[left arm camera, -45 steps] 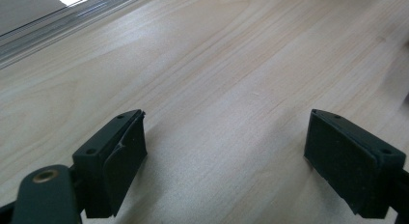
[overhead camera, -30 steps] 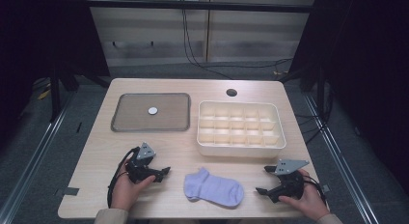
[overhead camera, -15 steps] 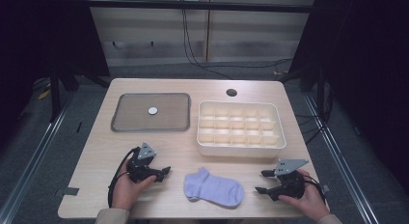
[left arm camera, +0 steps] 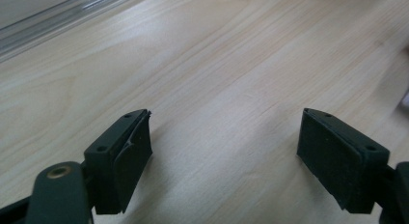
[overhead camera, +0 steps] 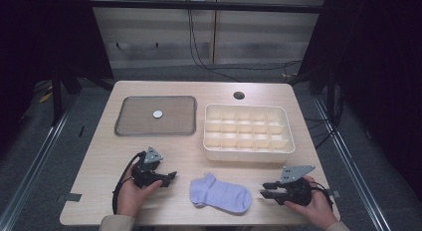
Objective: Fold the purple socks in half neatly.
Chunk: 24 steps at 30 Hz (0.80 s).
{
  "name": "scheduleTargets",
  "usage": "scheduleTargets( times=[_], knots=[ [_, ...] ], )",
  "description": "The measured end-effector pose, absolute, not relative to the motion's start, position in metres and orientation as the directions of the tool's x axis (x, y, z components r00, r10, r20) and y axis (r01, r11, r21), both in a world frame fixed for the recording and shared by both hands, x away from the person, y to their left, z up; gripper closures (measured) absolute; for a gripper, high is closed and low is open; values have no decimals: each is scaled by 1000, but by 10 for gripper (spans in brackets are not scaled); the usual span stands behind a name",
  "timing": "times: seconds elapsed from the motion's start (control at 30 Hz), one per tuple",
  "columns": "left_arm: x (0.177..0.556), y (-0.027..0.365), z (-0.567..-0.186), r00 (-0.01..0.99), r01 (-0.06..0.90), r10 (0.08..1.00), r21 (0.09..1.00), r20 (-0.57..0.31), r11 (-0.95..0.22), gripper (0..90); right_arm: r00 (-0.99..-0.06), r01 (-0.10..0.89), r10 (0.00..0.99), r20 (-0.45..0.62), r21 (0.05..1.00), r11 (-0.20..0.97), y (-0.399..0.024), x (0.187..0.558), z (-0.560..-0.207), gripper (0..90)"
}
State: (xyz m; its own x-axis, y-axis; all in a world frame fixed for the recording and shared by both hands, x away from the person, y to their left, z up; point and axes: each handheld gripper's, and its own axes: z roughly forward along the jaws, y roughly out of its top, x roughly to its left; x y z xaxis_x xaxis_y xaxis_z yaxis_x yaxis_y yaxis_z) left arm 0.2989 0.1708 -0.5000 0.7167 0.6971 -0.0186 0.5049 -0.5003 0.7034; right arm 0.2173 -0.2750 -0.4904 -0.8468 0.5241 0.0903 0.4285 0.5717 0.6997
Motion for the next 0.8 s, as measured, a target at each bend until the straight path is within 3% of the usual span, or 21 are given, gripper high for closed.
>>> scheduleTargets(
  times=[0.13, 0.23, 0.8],
  knots=[
    [296, 167, -491, 718, 503, 695, 715, -33, -486, 221, -856, 432, 504, 111, 690, 581, -269, 216, -488, 836],
    [294, 161, -487, 737, 490, 675, 716, -35, -498, 238, -864, 426, 490, 116, 689, 587, -266, 214, -487, 868],
    [274, 114, -479, 810, 527, 557, 649, -186, -549, 469, -894, 393, 433, 118, 671, 628, -247, 208, -484, 899]
  ],
)
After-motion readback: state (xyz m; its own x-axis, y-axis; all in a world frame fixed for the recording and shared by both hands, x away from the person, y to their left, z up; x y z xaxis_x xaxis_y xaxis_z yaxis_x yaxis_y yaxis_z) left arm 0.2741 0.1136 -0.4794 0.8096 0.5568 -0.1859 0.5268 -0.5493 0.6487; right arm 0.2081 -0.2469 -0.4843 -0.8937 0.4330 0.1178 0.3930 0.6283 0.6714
